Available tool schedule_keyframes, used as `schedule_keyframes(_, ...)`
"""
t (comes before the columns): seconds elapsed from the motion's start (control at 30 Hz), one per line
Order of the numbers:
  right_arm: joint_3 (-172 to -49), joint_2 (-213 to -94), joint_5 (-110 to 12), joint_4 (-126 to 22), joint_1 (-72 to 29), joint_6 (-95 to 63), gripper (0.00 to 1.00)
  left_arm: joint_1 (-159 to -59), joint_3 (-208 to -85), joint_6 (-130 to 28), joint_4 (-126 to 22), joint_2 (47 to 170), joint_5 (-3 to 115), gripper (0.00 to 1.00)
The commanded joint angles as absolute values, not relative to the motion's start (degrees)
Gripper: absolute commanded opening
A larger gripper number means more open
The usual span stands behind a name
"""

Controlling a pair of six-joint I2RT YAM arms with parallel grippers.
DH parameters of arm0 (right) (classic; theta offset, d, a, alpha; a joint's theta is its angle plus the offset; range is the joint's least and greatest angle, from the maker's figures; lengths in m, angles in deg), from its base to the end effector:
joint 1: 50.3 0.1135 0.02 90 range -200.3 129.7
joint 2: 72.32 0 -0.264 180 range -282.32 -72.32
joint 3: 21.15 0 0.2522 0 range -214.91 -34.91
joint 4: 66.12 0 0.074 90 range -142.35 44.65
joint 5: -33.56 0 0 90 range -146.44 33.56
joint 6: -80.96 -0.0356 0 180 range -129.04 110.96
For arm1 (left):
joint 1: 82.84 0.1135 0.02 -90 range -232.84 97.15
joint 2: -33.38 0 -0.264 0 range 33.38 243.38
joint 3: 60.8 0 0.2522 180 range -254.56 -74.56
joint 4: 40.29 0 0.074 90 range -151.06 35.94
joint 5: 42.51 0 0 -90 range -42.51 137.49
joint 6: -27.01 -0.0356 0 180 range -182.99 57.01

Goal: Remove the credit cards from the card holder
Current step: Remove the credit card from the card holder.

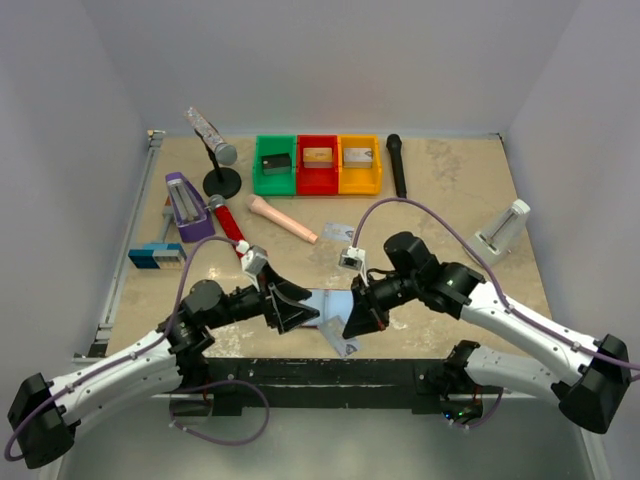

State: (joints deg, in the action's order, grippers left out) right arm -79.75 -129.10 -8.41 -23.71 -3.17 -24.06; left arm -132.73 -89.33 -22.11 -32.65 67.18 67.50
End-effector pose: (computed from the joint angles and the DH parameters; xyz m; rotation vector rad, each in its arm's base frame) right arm 0.1178 0.1658 0.2787 -1.1378 2.1728 1.4874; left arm 0.0932 -0.1295 0.2416 0.4488 1.6840 -1.4841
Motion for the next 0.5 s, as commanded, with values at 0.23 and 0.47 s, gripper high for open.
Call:
schedule_keyframes(0.23, -88.08, -131.74, -8.01, -17.37, 1.20, -18.88, 0.00, -132.59, -90.82, -20.80, -20.49, 74.77, 85.02, 0.74)
schedule_keyframes(0.47, -88.87, -133.05, -8.54, -17.55, 1.90, -18.70, 0.00, -132.94, -90.73, -19.92, -17.94, 76.79, 87.74, 0.64)
